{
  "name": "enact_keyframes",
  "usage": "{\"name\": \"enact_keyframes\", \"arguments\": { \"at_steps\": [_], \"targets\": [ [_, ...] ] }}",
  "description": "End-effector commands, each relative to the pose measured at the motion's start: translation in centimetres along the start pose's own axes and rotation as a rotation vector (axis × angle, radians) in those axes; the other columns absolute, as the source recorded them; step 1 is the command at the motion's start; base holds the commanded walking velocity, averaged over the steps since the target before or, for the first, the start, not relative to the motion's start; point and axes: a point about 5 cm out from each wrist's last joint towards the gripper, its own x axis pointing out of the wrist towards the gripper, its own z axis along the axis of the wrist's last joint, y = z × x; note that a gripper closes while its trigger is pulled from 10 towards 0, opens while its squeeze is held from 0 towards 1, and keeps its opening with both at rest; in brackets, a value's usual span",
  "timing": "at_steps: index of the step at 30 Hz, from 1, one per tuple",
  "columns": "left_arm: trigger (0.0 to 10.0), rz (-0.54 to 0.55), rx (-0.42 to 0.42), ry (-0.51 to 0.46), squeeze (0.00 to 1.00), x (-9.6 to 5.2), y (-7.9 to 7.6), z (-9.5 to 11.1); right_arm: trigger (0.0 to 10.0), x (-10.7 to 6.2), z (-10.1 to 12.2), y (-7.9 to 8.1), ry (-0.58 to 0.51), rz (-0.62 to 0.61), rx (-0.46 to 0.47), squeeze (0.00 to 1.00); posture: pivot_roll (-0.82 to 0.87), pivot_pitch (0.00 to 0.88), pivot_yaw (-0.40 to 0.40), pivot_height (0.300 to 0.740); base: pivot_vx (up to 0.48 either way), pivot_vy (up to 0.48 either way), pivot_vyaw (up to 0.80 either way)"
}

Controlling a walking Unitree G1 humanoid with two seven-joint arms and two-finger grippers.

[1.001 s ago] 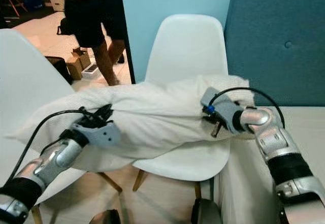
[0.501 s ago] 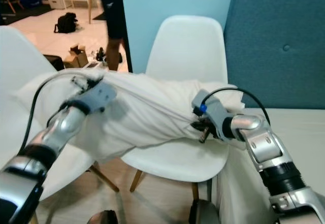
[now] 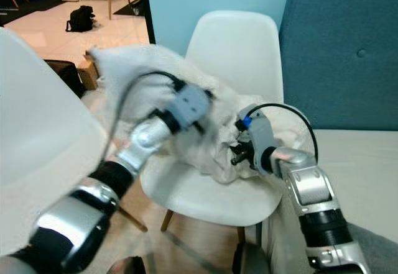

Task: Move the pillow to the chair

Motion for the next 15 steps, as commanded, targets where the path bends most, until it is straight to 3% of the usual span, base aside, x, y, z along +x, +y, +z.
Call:
{"name": "enact_keyframes", "arguments": {
  "at_steps": [1,3,5,6,7,8,9,10,11,12,14,15],
  "targets": [
    [10.0,-0.084,-0.074,-0.044,0.00,0.0,-1.1,0.6,0.0,-0.1,0.7,0.6,-0.033,0.012,0.005,0.00,-0.08,0.096,-0.020,0.537,0.000,0.000,0.00],
    [10.0,-0.154,-0.183,-0.032,0.00,-1.2,-1.4,0.1,0.0,0.0,0.7,1.5,-0.021,0.057,0.013,0.00,-0.07,0.100,-0.023,0.537,0.000,0.000,0.00],
    [10.0,-0.154,-0.183,-0.032,0.00,-1.2,-1.4,0.1,0.0,0.0,0.7,1.5,-0.021,0.057,0.013,0.00,-0.07,0.100,-0.023,0.537,0.000,0.000,0.00],
    [10.0,-0.179,-0.204,-0.006,0.00,-2.3,-1.3,-0.5,0.0,0.1,0.7,2.2,-0.013,0.096,0.015,0.00,-0.07,0.100,-0.024,0.537,0.000,0.000,0.00],
    [10.0,-0.177,-0.192,0.040,0.00,-3.6,-0.8,-1.3,1.2,0.2,0.6,2.9,-0.007,0.134,0.014,0.00,-0.06,0.100,-0.027,0.537,0.000,0.000,0.00],
    [10.0,-0.177,-0.192,0.040,0.00,-3.6,-0.8,-1.3,1.2,0.2,0.6,2.9,-0.007,0.134,0.014,0.00,-0.06,0.100,-0.027,0.537,0.000,0.000,0.00],
    [10.0,-0.155,-0.192,0.104,0.00,-5.5,0.0,-2.4,6.7,0.2,0.5,3.4,-0.004,0.162,0.016,0.00,-0.06,0.100,-0.030,0.537,0.000,0.000,0.00],
    [10.0,-0.155,-0.192,0.104,0.00,-5.5,0.0,-2.4,6.7,0.2,0.5,3.4,-0.004,0.162,0.016,0.00,-0.06,0.100,-0.030,0.537,0.000,0.000,0.00],
    [10.0,-0.104,-0.196,0.180,0.00,-7.9,1.0,-3.6,8.6,0.3,0.5,3.8,-0.002,0.183,0.016,0.00,-0.05,0.101,-0.034,0.537,0.000,0.000,0.00],
    [10.0,-0.104,-0.196,0.180,0.00,-7.9,1.0,-3.6,8.6,0.3,0.5,3.8,-0.002,0.183,0.016,0.00,-0.05,0.101,-0.034,0.537,0.000,0.000,0.00],
    [10.0,-0.025,-0.211,0.300,0.00,-12.2,2.6,-5.4,10.0,0.6,0.6,4.3,0.000,0.209,0.023,0.00,-0.04,0.097,-0.047,0.537,0.000,0.000,0.00],
    [10.0,-0.025,-0.211,0.300,0.00,-12.2,2.6,-5.4,10.0,0.6,0.6,4.3,0.000,0.209,0.023,0.00,-0.04,0.097,-0.047,0.537,0.000,0.000,0.00]
  ]
}}
